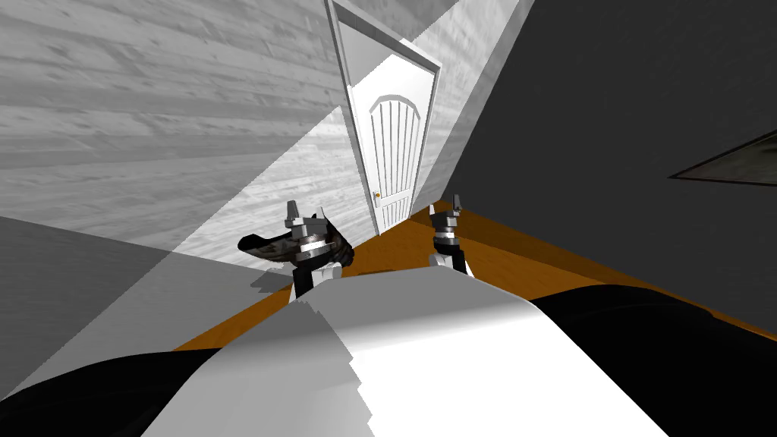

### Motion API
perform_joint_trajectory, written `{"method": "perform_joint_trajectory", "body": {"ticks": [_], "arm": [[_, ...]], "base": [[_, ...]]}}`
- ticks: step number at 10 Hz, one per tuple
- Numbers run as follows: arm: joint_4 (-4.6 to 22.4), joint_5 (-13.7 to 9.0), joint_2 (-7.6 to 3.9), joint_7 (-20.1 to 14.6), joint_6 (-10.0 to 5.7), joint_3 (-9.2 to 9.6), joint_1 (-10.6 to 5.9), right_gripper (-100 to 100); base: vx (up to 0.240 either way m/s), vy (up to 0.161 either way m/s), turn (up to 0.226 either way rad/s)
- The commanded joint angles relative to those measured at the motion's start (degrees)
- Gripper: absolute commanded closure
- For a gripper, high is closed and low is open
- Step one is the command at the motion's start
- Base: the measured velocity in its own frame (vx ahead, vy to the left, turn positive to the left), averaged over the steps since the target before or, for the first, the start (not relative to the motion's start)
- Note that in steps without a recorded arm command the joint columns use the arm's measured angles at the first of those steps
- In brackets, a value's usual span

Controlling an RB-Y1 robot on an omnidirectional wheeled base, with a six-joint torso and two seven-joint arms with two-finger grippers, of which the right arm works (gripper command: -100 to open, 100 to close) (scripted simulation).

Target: Pull the door open

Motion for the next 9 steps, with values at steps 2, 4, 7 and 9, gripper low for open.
{"method": "perform_joint_trajectory", "body": {"ticks": [2, 4, 7, 9], "arm": [[1.93, 2.32, -0.50, 2.38, 0.09, 0.08, -0.70, -100], [3.61, 4.33, -0.86, 4.45, 0.17, 0.16, -1.31, -100], [6.43, 7.73, -1.40, 7.93, 0.31, 0.28, -2.34, -100], [8.08, 9.71, -1.68, 9.96, 0.39, 0.35, -2.94, -100]], "base": [[0.137, 0.024, 0.043], [0.159, 0.011, 0.032], [0.135, 0.015, 0.043], [0.092, 0.021, 0.035]]}}
